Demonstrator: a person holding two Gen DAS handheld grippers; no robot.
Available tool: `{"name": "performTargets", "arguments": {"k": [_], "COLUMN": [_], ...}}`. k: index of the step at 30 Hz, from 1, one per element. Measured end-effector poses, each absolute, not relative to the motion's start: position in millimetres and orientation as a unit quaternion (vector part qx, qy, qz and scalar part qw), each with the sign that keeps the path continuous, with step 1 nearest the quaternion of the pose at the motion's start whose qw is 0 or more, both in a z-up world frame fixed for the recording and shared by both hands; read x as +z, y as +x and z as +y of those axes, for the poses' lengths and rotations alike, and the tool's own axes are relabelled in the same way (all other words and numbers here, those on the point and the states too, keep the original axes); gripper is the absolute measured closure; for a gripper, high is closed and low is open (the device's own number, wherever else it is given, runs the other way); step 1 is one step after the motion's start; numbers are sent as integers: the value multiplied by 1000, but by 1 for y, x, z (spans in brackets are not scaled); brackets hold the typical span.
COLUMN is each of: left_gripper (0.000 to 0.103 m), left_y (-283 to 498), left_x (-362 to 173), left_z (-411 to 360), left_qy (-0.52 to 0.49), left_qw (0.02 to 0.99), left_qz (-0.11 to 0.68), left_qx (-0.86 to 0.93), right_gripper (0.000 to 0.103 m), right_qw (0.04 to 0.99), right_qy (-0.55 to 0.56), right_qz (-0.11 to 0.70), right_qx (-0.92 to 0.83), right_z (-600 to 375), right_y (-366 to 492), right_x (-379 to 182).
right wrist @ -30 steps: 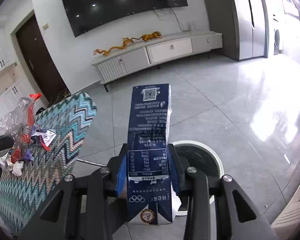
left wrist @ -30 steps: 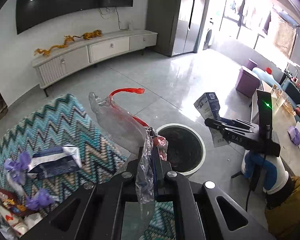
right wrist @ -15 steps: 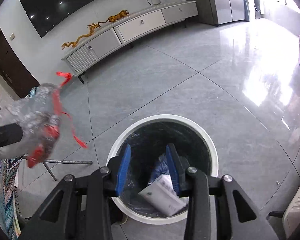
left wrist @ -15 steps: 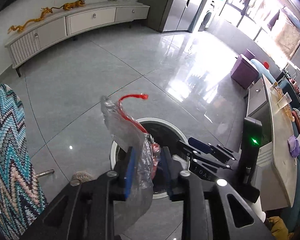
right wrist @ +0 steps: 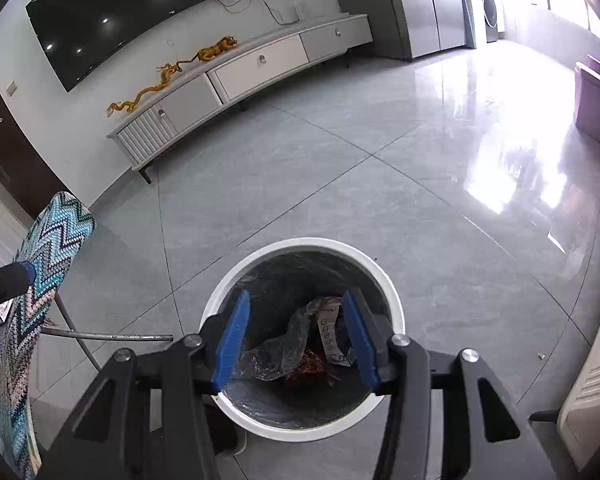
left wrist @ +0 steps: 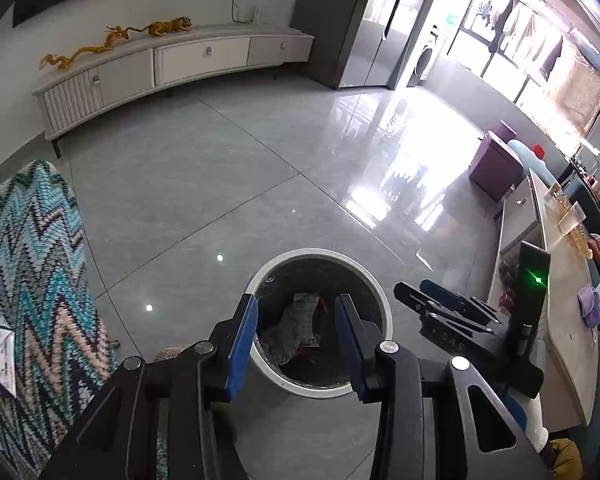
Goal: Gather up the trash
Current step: 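Move both grippers back over the trash on the table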
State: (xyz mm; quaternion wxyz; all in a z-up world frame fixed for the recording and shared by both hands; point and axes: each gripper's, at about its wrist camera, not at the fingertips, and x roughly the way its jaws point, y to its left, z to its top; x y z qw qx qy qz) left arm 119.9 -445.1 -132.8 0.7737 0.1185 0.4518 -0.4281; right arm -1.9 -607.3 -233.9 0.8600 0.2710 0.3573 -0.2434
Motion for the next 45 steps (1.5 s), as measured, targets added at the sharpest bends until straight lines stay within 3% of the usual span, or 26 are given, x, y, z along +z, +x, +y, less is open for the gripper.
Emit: {"name": "performTargets", "arguments": {"k": [9, 13, 18, 26, 33, 45], "left_gripper": [63, 52, 52, 38, 32, 31], "left_y": [90, 81, 78, 82, 83, 90], "left_x": [-94, -71, -47, -22, -25, -51], "left_z": [-370, -317, -250, -136, -44, 83], "left_qy": [147, 149, 123, 57, 27, 0], "left_qw": [800, 824, 853, 894, 922, 940], "left_qz": [406, 374, 347, 319, 305, 318], "left_qx": [-416, -399, -371, -310, -238, -122], "right_gripper": [54, 54, 53, 53, 53, 53], "right_qw": [890, 905, 925, 951, 958, 955], "right_qy": [240, 231, 199, 146, 123, 109], "right_qz": [308, 281, 264, 242, 249, 273], "right_qx": [-235, -220, -190, -126, -76, -39], "right_z": [-560, -529, -485, -413, -364, -311], "right_y": [-15, -18, -8, 9, 26, 47], "right_x": [-158, -126, -86, -31, -16, -15]}}
